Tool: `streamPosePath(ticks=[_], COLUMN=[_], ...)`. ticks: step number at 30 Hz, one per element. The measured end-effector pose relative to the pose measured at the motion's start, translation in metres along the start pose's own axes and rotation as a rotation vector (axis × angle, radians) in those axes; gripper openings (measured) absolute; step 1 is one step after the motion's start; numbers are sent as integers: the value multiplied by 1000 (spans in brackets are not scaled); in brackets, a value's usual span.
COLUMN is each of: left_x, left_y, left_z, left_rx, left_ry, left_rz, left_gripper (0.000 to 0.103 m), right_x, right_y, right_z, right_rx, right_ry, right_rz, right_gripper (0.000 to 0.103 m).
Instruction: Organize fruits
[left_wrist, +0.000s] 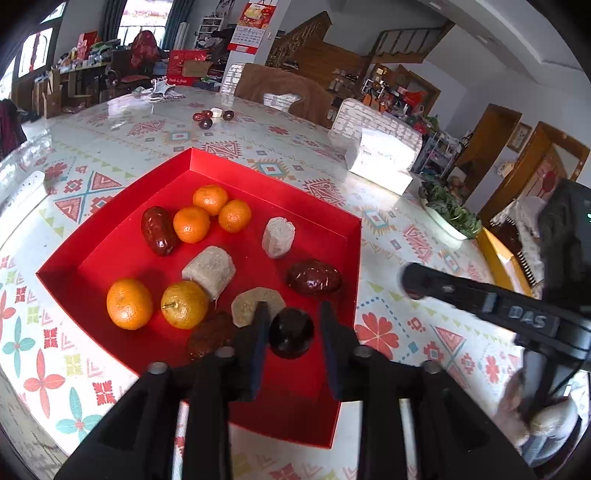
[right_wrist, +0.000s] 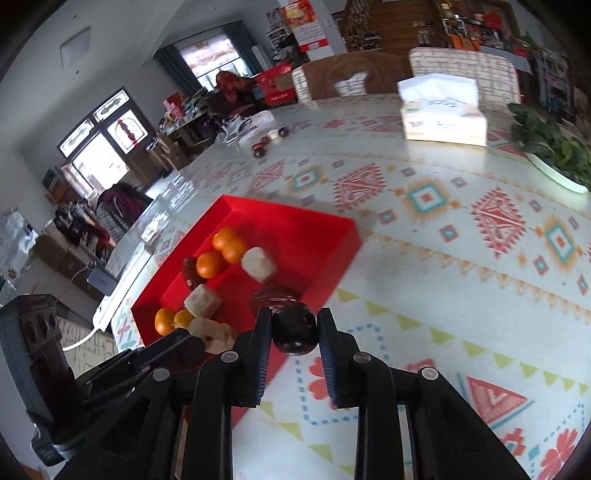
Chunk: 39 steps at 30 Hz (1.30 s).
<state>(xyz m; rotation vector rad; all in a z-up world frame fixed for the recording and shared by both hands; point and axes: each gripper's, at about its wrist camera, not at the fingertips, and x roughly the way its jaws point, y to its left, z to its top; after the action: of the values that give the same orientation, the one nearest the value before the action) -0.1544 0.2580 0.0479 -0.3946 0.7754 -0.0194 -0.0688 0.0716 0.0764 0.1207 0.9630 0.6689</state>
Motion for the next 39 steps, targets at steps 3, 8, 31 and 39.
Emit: streamPosePath(ticks=[3,8,31,39], left_x=[-10,-27,-44,-42], left_y=[10,33,35,-27], left_z=[2,7,8,3], left_rx=[-20,-72,-76,106], left_ry=[-32,-80,-155,-215], left_rz=[-6,-5,105,287], left_gripper=[61,66,80,97], right_x=[12,31,-7,-40], right_y=[12,27,26,-5], right_z=[2,1,-25,-50], right_rx=[-18,-42,-79,-30], right_ry=[22,54,-84,-143], right_rz=[0,-3,-128,-209], right_gripper=[27,29,55,60])
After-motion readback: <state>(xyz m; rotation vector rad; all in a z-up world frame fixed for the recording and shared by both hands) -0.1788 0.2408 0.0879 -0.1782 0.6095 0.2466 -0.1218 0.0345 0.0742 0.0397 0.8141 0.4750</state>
